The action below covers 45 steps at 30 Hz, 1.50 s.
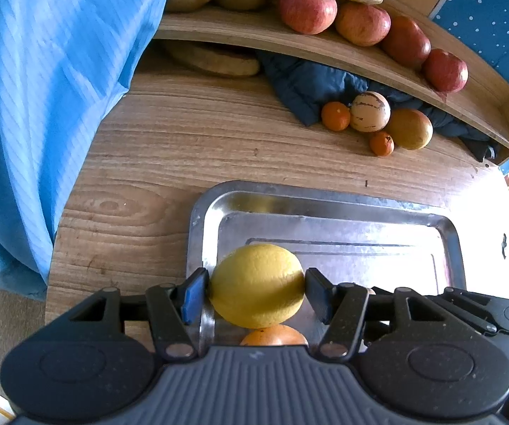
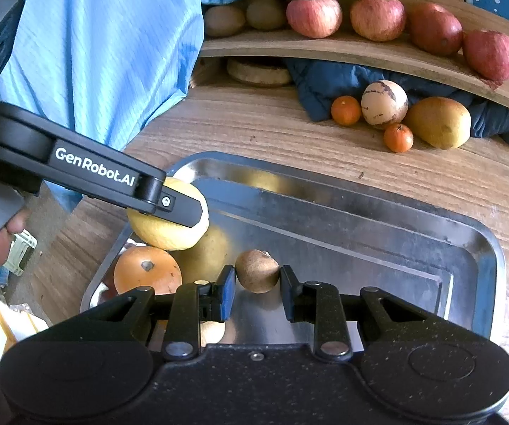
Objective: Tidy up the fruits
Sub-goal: 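Open the left tool over the tray while the right tool releases its kiwi, then move both open tools back toward the fruit under the shelf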
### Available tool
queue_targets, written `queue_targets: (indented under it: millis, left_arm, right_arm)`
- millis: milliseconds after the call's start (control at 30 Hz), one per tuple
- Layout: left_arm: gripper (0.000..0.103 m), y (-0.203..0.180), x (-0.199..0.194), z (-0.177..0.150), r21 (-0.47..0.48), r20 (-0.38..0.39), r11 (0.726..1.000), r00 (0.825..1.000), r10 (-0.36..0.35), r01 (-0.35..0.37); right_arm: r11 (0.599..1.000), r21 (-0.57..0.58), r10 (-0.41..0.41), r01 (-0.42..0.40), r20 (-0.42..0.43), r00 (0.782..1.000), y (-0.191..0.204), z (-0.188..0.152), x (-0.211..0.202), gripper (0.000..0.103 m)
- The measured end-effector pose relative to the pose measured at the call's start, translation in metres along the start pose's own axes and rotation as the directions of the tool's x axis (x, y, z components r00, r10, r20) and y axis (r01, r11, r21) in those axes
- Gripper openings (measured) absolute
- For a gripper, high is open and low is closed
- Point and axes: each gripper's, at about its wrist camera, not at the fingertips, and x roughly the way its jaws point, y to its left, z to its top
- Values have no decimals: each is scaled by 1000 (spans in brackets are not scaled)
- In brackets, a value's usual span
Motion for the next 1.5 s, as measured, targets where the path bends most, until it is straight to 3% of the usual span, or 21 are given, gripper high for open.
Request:
queue_targets:
  millis: [367, 533, 600, 1167, 1500]
  left_arm:
    - [64, -3, -4, -3, -11, 7, 1000, 1000, 18, -18]
    - [71, -6, -7, -5, -18, 19, 999, 999, 27, -26]
    - [79, -8, -10, -7, -22, 25, 999, 999, 32, -31]
    - [97, -11, -43, -43, -68, 68, 995, 995, 71, -67]
    - [102, -10, -57, -75, -15, -12, 992, 992, 123, -123]
  right_arm:
    - [1000, -14, 3, -3, -13, 1000, -2, -4, -3, 31]
    - [1000, -14, -4, 4, 0, 1000, -6, -6, -9, 31]
    - [1000, -15, -6, 6, 7, 1000, -8, -7, -12, 33]
    - [999, -42, 34, -31, 66, 997, -16, -24, -49, 71]
    - [997, -45, 58, -55, 73, 996, -21, -35, -69, 92]
